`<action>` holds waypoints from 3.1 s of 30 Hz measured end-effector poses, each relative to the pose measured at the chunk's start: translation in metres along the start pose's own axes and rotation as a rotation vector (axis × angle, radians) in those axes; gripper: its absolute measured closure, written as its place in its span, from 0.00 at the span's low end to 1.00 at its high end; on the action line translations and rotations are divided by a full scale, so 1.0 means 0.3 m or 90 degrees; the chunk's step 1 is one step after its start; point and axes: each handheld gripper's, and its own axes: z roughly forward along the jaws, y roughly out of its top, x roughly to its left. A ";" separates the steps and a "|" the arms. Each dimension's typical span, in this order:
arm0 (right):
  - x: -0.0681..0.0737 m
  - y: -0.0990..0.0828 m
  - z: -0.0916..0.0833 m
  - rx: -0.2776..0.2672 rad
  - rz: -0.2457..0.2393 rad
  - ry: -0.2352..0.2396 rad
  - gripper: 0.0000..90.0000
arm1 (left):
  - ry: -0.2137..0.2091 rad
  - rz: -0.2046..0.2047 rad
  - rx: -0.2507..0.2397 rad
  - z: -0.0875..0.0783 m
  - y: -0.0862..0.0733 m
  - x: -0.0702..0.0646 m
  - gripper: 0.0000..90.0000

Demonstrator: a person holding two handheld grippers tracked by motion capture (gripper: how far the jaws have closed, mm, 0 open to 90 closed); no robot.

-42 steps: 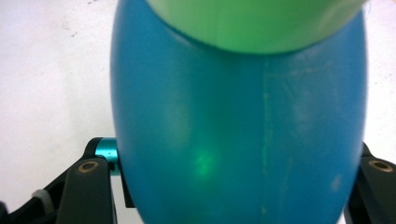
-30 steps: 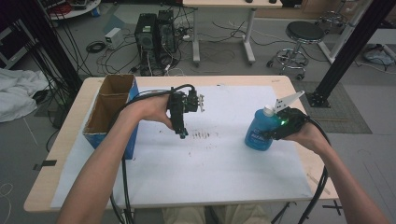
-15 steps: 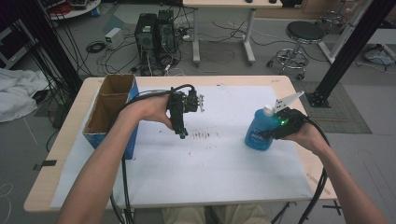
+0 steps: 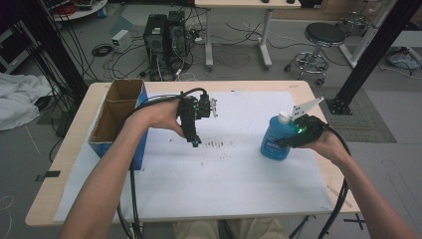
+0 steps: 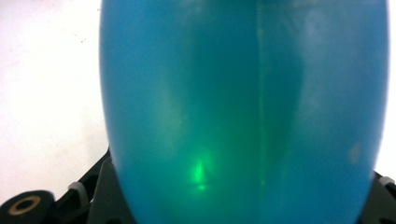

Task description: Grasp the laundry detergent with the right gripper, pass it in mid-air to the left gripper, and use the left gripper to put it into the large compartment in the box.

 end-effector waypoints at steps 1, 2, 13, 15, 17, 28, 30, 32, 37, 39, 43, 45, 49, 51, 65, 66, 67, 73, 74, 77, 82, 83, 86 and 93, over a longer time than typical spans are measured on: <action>0.002 0.010 0.000 0.001 -0.008 -0.003 0.52 | 0.000 -0.001 -0.004 -0.008 0.000 -0.001 0.13; 0.004 0.023 0.000 -0.001 -0.015 -0.003 0.52 | 0.001 -0.003 -0.006 -0.017 0.000 -0.001 0.13; 0.081 0.244 0.013 -0.042 -0.109 0.075 0.52 | 0.009 -0.017 -0.068 -0.169 0.032 -0.018 0.13; 0.094 0.279 0.026 -0.045 -0.121 0.093 0.52 | 0.009 -0.014 -0.074 -0.191 0.049 -0.025 0.13; 0.109 0.309 0.041 -0.045 -0.135 0.101 0.52 | 0.009 -0.011 -0.079 -0.202 0.067 -0.030 0.13; 0.164 0.383 0.116 -0.038 -0.170 0.151 0.52 | -0.013 0.007 -0.089 -0.162 0.171 -0.030 0.13; 0.168 0.386 0.127 -0.034 -0.174 0.154 0.52 | -0.016 0.012 -0.095 -0.154 0.188 -0.029 0.13; 0.170 0.388 0.136 -0.032 -0.176 0.155 0.52 | -0.020 0.013 -0.096 -0.146 0.202 -0.031 0.13; 0.172 0.392 0.146 -0.038 -0.180 0.172 0.52 | -0.023 0.011 -0.102 -0.125 0.228 -0.030 0.13; 0.173 0.393 0.149 -0.039 -0.182 0.173 0.52 | -0.024 0.013 -0.101 -0.117 0.235 -0.030 0.13; 0.176 0.394 0.154 -0.035 -0.182 0.173 0.52 | -0.026 0.014 -0.098 -0.097 0.246 -0.033 0.13; 0.176 0.394 0.157 -0.034 -0.183 0.173 0.52 | -0.026 0.014 -0.102 -0.090 0.249 -0.034 0.13; 0.176 0.394 0.156 -0.036 -0.180 0.176 0.52 | -0.022 0.013 -0.100 -0.077 0.251 -0.035 0.13; 0.175 0.394 0.155 -0.039 -0.179 0.175 0.52 | -0.017 0.009 -0.101 -0.073 0.252 -0.036 0.13; 0.171 0.393 0.151 -0.035 -0.176 0.172 0.51 | -0.023 0.001 -0.113 -0.060 0.258 -0.033 0.20; 0.170 0.393 0.152 -0.035 -0.178 0.169 0.51 | -0.023 0.002 -0.112 -0.060 0.259 -0.033 0.21; 0.170 0.392 0.151 -0.034 -0.175 0.171 0.51 | -0.023 0.003 -0.111 -0.060 0.259 -0.034 0.22; 0.171 0.392 0.151 -0.031 -0.170 0.172 0.51 | -0.020 0.002 -0.114 -0.059 0.261 -0.034 0.25; 0.171 0.392 0.153 -0.034 -0.173 0.170 0.51 | -0.019 0.001 -0.115 -0.058 0.261 -0.033 0.25; 0.172 0.392 0.156 -0.032 -0.176 0.169 0.51 | -0.019 0.001 -0.117 -0.060 0.260 -0.033 0.26; 0.173 0.393 0.159 -0.033 -0.169 0.173 0.51 | -0.015 0.002 -0.117 -0.059 0.260 -0.034 0.28; 0.172 0.393 0.159 -0.032 -0.169 0.173 0.51 | -0.014 0.002 -0.118 -0.059 0.259 -0.035 0.29; 0.174 0.393 0.161 -0.030 -0.165 0.175 0.51 | -0.015 0.001 -0.120 -0.056 0.259 -0.037 0.30; 0.176 0.393 0.165 -0.028 -0.169 0.176 0.51 | -0.016 0.002 -0.123 -0.058 0.258 -0.038 0.34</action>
